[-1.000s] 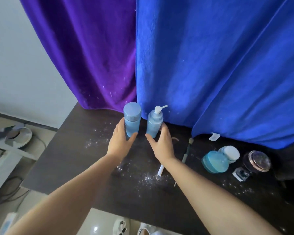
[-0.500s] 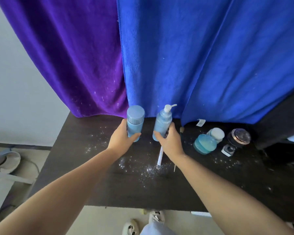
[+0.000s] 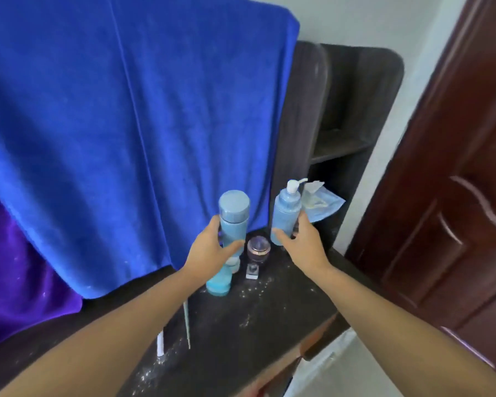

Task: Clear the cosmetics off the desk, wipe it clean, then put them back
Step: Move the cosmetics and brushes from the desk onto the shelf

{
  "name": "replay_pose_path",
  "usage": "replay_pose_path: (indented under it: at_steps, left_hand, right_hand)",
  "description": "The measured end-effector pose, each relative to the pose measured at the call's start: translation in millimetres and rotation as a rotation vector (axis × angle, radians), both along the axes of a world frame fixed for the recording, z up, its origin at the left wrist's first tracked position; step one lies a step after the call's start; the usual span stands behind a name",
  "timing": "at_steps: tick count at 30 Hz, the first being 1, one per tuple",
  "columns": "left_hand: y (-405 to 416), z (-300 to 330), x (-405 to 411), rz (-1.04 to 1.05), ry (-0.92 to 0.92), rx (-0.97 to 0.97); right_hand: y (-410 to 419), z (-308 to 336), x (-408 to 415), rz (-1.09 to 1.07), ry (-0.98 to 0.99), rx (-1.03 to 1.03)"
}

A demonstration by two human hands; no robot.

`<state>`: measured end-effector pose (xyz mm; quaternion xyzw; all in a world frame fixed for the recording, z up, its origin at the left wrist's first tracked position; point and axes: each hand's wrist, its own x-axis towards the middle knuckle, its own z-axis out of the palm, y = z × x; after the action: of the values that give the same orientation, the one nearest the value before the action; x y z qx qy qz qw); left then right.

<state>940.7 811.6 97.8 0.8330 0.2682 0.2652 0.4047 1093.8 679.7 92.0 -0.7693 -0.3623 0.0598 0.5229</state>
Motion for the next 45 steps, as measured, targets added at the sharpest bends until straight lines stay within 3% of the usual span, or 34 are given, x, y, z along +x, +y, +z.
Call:
replay_pose_path:
  at_steps: [4,9,18,29,38,45]
  left_hand:
    - [-41.3,27.4,75.0,-0.137,-0.116,-0.052]
    - [-78.3,64.1,182.8,-0.237,-0.24,0.015]
    - [-68.3,124.7,344.8,0.061,-0.389,0.011]
    - [-18.2,130.3,410.7,0.297,-0.199,0.031]
    - [-5.8,112.6,413.8,0.25,-0.062,0.078]
    - [2.3,113.4,436.0,0.317,-0.037,0.079]
  right_hand:
    - [-42.9,32.9,71.1,-0.111,-0.082,0.01]
    - [-69.1,72.4,174.1,-0.136,-0.149,0.069]
    - [-40.5,130.5,325.9,-0.044,-0.288,0.048]
    - [48.0,128.5,375.7,0.002,-0.229,-0.057]
    - [58.7,109.6,385.6,0.059,-0.186,-0.026]
    - [72.6,115.2,391.0,-0.034,-0.164,-0.089]
